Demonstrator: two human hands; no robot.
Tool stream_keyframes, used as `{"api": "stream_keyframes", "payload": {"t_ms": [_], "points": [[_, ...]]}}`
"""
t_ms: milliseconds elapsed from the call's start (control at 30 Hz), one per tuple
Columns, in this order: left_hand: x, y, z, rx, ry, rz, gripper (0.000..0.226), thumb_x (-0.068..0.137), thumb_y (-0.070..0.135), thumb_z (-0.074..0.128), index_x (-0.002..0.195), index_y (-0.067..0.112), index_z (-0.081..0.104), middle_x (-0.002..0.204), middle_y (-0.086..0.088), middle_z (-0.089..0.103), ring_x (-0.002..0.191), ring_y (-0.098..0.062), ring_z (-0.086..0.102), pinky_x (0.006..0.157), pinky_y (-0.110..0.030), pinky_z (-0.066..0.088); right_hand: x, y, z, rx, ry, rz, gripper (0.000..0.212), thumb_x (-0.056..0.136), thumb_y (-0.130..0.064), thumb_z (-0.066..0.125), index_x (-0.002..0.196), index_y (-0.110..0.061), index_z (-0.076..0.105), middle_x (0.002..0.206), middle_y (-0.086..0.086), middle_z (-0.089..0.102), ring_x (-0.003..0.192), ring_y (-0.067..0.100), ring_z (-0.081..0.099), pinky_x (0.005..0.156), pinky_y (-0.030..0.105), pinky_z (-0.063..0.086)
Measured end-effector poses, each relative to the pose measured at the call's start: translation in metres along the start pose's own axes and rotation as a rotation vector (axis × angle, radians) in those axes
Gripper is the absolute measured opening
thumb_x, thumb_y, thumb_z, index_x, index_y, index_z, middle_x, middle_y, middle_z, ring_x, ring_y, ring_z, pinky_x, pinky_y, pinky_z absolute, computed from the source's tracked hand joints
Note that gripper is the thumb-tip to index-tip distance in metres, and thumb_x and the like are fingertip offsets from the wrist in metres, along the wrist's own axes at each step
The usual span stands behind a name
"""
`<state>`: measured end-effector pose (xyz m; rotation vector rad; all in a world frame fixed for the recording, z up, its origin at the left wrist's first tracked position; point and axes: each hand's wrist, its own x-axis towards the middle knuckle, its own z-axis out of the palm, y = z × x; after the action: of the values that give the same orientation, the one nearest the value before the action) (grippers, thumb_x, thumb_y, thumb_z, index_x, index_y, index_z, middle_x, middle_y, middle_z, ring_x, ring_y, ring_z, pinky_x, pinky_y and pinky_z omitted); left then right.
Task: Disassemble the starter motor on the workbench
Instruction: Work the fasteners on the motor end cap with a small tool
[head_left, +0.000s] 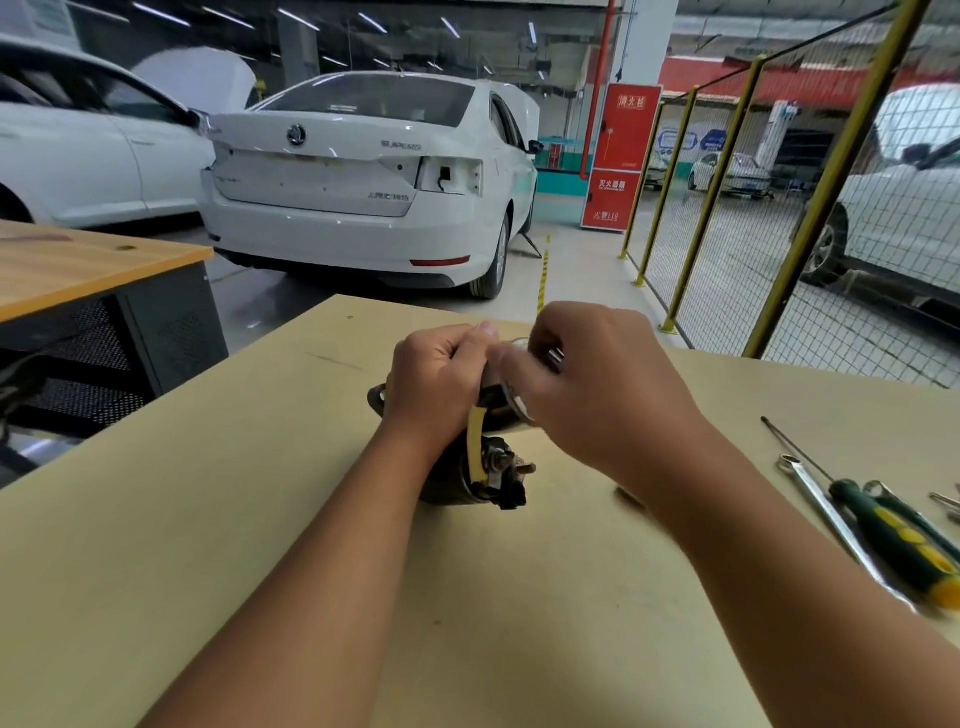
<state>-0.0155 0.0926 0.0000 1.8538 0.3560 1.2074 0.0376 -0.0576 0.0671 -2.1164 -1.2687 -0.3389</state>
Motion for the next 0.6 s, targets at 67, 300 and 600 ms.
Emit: {"api": "stream_keyframes", "payload": {"t_ms": [67, 300, 600], "points": [[-0.0001, -0.0004, 0.0000, -0.010, -0.002, -0.004, 0.052, 0.097, 0.036, 0.053, 0.051, 0.017, 0.040, 0.050, 0.006, 0.034, 0.052, -0.018, 0.033, 0.058, -0.037, 0.032, -0.0021, -0.0018, 0.0051, -0.123, -0.034, 0.018, 0.039, 0.100, -0.051, 0.043, 0.076, -0.023, 0.053, 0.074, -0.004, 0.054, 0.067, 0.020, 0.053, 0.051, 0.032, 0.034], [0.0003, -0.0041, 0.0000, -0.008, 0.023, 0.005, 0.052, 0.097, 0.041, 0.053, 0.057, 0.008, 0.042, 0.053, -0.003, 0.034, 0.055, -0.019, 0.034, 0.056, -0.044, 0.036, -0.0043, -0.0057, 0.0050, -0.208, -0.033, -0.120, 0.009, 0.096, -0.024, 0.059, 0.092, -0.023, 0.051, 0.086, -0.007, 0.047, 0.070, 0.019, 0.051, 0.055, 0.036, 0.045], [-0.0008, -0.0005, 0.0010, -0.003, 0.020, 0.003, 0.055, 0.098, 0.040, 0.052, 0.058, 0.003, 0.049, 0.052, -0.002, 0.038, 0.054, -0.017, 0.037, 0.056, -0.039, 0.034, -0.0043, 0.0007, 0.0117, -0.215, -0.026, -0.082, 0.024, 0.103, -0.029, 0.047, 0.080, -0.021, 0.048, 0.079, -0.005, 0.043, 0.063, 0.018, 0.046, 0.050, 0.033, 0.033]]}}
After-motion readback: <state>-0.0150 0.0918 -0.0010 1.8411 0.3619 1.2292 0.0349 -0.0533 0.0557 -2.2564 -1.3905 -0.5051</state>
